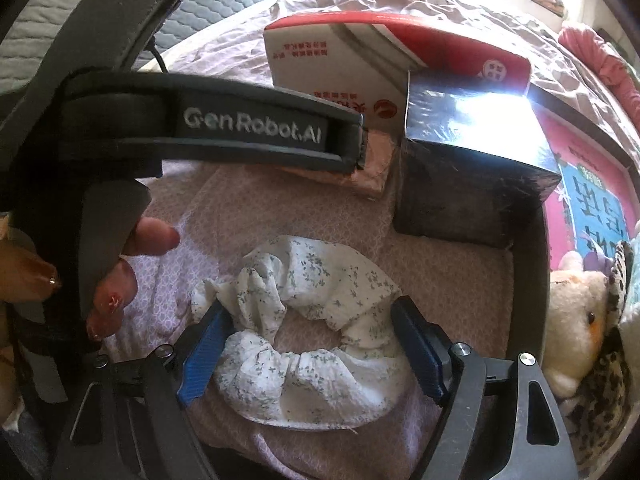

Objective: Organize soft objects
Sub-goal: 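Grasp the pink wet-wipe packet with the left gripper while the right grasps the white floral scrunchie, then carry the pink packet with the left gripper over the tray while the right carries the scrunchie there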

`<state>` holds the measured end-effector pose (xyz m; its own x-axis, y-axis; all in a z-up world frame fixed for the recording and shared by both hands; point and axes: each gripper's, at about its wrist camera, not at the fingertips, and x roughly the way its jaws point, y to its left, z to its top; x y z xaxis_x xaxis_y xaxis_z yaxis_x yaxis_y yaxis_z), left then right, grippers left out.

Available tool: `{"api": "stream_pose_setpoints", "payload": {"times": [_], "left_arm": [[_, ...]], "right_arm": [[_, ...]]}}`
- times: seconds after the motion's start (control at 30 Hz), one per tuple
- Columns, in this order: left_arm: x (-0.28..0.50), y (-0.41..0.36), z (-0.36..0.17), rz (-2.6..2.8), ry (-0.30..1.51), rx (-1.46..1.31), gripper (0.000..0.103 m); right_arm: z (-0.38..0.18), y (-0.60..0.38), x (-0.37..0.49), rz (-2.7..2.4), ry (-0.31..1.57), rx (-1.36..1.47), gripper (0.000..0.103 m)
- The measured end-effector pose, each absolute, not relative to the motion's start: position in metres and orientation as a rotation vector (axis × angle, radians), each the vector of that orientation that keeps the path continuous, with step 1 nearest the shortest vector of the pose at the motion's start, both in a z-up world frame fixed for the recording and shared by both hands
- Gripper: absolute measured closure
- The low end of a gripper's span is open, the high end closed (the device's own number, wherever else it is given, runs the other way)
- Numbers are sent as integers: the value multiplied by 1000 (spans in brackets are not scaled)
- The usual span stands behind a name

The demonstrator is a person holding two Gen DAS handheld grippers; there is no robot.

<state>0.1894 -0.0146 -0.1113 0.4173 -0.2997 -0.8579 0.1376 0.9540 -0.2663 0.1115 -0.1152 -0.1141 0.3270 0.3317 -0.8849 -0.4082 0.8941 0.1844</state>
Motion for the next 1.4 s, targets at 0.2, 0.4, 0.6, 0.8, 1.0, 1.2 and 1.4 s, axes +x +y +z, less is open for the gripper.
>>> {"api": "stream_pose_setpoints", "payload": {"times": [0.2, 0.4, 0.6, 0.8, 1.0, 1.2, 1.4], "left_arm": [[188, -10, -109, -272, 1110, -175, 51], [181, 0, -106, -273, 1093, -221, 69], [171, 7, -97, -264, 1062, -242, 75], [157, 6, -86, -254, 1047, -224, 77], [143, -4, -75, -251, 1038, -164, 77], [128, -11, -56, -242, 1006, -140, 77], [112, -23, -29, -240, 963, -110, 77]], "right_arm": [[-107, -126, 114, 530, 1117, -14, 55], [-106, -144, 120, 535, 1120, 62, 70], [-96, -158, 117, 539, 1075, 88, 81], [-84, -168, 104, 527, 1009, 107, 84], [-65, -169, 86, 513, 968, 100, 84], [-38, -180, 81, 490, 901, 99, 84], [-17, -198, 73, 462, 847, 116, 84]]}}
